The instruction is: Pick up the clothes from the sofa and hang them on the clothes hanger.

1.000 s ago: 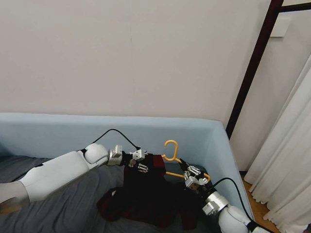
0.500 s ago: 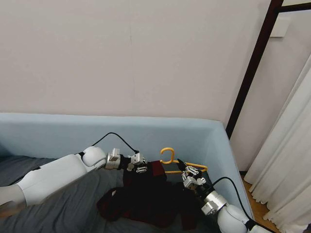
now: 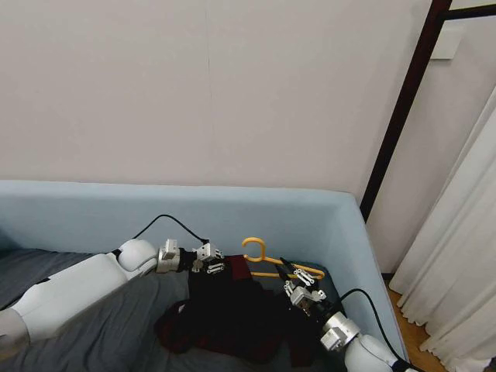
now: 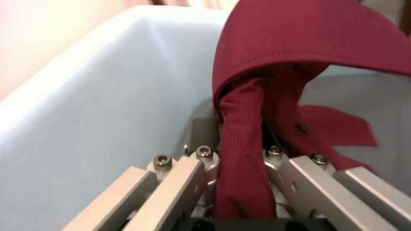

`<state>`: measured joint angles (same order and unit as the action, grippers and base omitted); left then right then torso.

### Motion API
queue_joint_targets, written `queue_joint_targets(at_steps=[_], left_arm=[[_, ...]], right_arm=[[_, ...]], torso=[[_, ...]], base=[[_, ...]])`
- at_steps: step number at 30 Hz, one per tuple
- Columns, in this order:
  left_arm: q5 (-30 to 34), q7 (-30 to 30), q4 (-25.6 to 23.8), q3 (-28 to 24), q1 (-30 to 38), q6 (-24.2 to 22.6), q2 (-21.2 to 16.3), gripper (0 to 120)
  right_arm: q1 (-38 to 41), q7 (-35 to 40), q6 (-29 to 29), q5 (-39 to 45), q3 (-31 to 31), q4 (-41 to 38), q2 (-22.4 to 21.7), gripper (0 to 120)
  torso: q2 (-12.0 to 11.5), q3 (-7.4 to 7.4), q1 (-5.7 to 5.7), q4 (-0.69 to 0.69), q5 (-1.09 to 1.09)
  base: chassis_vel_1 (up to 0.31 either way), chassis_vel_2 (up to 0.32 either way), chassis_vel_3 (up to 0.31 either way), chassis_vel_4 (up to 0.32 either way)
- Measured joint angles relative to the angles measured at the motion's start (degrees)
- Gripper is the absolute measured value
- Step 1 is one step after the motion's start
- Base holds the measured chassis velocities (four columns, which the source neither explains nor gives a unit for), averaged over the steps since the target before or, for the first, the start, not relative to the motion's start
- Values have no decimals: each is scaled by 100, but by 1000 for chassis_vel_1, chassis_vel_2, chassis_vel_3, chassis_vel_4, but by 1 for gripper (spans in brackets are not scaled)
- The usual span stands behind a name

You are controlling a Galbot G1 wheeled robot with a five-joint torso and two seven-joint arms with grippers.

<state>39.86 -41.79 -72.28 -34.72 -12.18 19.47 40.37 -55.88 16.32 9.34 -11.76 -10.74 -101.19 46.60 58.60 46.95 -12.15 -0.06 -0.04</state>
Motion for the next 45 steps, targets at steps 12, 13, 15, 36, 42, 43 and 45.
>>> queue_joint_targets(at_steps=[12, 13, 15, 36, 42, 43, 45], left_arm=[[6, 139, 234, 730, -843, 211, -55, 1], [6, 139, 234, 730, -843, 211, -55, 1], [29, 136, 241, 743, -903, 266, -71, 1], [268, -295, 172, 1025, -1467, 505, -212, 1], [178, -443, 209, 1018, -1372, 533, -330, 1], [178, -443, 209, 1018, -1372, 533, -330, 1], [167, -460, 183, 1017, -1366, 533, -358, 1]], right_arm=[[-524, -472, -292, 1738, 86, -65, -163, 84], [-524, -472, -292, 1738, 86, -65, -163, 84], [-382, -666, -565, 2590, -85, 4, -144, 94], [1898, -1865, -2697, 6371, -893, 2633, 1441, 100], [2018, -2142, -2734, 6214, -792, 3362, 1793, 98], [2018, -2142, -2734, 6214, -792, 3362, 1793, 98], [2060, -2171, -2747, 6186, -793, 3544, 1864, 88]], torso=[[0, 0, 0, -1, -2], [0, 0, 0, -1, -2], [0, 0, 0, -2, -1], [0, 1, -1, 0, -2], [-1, 1, -1, -1, -1], [-1, 1, -1, -1, -1], [-1, 1, -1, -1, -1]], base=[[0, 0, 0, 0], [0, 0, 0, 0], [0, 0, 0, 0], [0, 0, 0, 0], [0, 0, 0, 0], [0, 0, 0, 0], [0, 0, 0, 0]])
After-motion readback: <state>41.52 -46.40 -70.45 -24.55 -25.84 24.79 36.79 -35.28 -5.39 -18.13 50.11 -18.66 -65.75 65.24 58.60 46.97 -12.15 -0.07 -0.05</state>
